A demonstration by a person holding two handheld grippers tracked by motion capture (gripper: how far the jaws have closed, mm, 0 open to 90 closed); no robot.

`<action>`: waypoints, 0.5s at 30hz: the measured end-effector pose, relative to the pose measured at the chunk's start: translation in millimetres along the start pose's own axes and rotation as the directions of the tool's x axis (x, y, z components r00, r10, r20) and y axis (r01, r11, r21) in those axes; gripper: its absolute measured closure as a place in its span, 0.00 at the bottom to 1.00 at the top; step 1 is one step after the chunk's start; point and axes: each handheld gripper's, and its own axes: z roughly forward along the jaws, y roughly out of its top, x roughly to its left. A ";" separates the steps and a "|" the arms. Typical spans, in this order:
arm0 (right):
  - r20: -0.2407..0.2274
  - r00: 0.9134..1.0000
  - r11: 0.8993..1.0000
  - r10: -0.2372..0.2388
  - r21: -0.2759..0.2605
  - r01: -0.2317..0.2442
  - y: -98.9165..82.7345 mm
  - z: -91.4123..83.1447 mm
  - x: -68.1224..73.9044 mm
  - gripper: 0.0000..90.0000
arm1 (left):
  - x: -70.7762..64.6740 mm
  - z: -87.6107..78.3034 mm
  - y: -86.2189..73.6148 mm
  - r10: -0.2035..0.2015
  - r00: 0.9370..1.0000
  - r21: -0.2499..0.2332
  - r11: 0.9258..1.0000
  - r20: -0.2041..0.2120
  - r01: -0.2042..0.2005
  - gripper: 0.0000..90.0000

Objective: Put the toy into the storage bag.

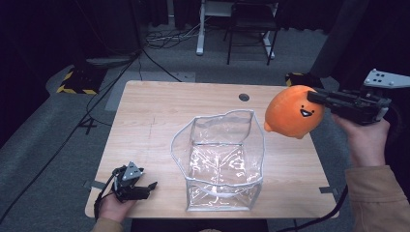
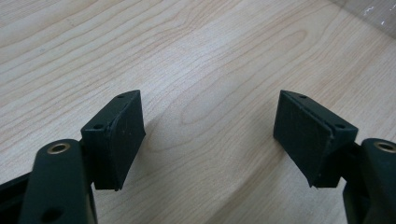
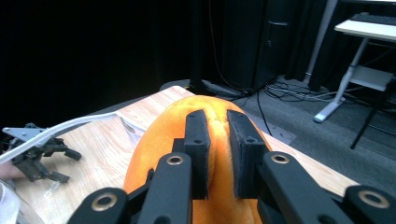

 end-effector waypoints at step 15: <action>-0.101 0.994 0.999 -0.047 0.012 0.048 31.5 45.9 27.8 0.88 | -0.4 -0.1 -0.3 -0.002 1.000 -0.004 1.000 -0.005 0.002 0.28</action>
